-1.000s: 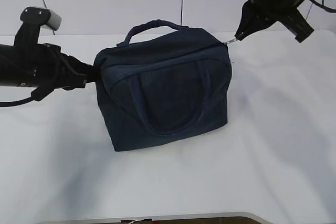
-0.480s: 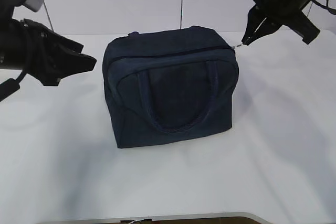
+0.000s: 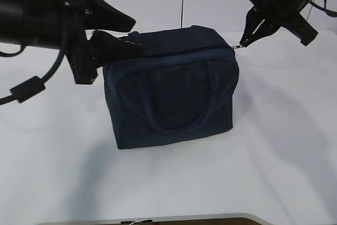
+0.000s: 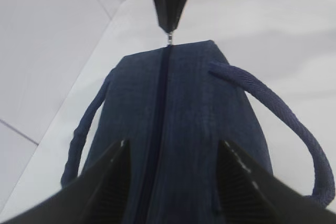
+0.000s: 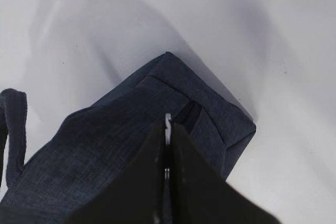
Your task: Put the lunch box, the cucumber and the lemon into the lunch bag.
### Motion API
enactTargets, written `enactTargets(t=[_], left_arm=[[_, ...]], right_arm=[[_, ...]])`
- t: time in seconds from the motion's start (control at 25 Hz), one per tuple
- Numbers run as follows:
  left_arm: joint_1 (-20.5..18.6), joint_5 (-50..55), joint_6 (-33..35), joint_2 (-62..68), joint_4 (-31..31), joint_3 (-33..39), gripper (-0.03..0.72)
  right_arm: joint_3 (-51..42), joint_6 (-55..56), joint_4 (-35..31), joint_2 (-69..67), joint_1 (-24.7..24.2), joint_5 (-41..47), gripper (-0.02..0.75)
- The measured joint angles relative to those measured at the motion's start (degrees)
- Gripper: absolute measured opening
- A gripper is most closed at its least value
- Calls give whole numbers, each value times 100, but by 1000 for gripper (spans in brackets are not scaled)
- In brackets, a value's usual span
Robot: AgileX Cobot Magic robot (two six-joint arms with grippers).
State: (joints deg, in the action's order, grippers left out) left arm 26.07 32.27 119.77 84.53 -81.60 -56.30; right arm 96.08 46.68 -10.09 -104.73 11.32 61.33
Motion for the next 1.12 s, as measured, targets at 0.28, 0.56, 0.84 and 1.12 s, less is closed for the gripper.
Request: enactTargets(t=[0.28, 0.56, 0.84, 1.12], left_arm=[[547, -395, 53, 688, 364, -509, 383], [900, -462, 53, 1311, 386, -1146, 383], [1218, -568, 53, 1638, 386, -1352, 383], [1218, -934, 53, 1820, 386, -1364, 311]], right_arm=[[0, -137, -43, 0, 0, 0, 5], [0, -264, -66, 0, 0, -20, 5], [0, -362, -76, 0, 0, -63, 5], [0, -392, -88, -27, 0, -105, 5]])
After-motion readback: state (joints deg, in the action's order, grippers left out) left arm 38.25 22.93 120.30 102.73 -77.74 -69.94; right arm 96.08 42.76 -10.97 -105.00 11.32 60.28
